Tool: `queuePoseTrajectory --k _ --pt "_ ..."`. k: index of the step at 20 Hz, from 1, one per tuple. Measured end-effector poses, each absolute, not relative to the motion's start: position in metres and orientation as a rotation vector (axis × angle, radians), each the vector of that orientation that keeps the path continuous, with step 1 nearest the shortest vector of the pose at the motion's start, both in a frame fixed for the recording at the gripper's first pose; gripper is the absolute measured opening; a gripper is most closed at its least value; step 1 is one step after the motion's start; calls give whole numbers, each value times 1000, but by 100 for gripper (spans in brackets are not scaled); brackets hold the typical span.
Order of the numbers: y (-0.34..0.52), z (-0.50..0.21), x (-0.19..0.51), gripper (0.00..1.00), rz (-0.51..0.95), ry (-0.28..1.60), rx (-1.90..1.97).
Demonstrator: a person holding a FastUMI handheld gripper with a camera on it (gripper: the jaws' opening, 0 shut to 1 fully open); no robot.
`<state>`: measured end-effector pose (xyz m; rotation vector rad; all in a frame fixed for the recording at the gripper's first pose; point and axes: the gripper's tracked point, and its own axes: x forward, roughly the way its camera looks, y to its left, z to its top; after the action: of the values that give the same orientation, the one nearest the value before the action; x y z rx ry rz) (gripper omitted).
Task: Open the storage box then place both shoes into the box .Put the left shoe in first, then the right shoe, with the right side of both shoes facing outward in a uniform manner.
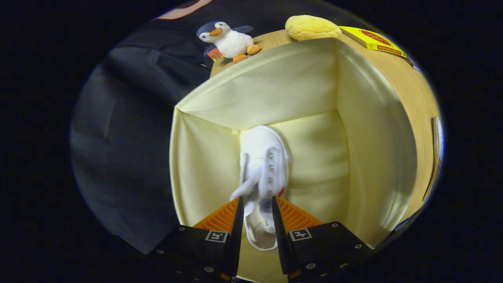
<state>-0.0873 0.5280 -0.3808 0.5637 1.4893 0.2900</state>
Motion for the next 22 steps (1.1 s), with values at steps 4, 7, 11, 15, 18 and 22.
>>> queuePoseTrajectory --k 4,7,11,15,18,22 --pt "514 -328 -75 58 454 1375 615" --pt "484 -301 -70 68 532 1284 583" --pt "424 -292 -67 78 538 1204 537" --pt "341 -294 -66 87 483 1120 472" --pt "272 -306 -66 91 401 1057 399" --pt "181 -346 -91 93 254 1063 292"
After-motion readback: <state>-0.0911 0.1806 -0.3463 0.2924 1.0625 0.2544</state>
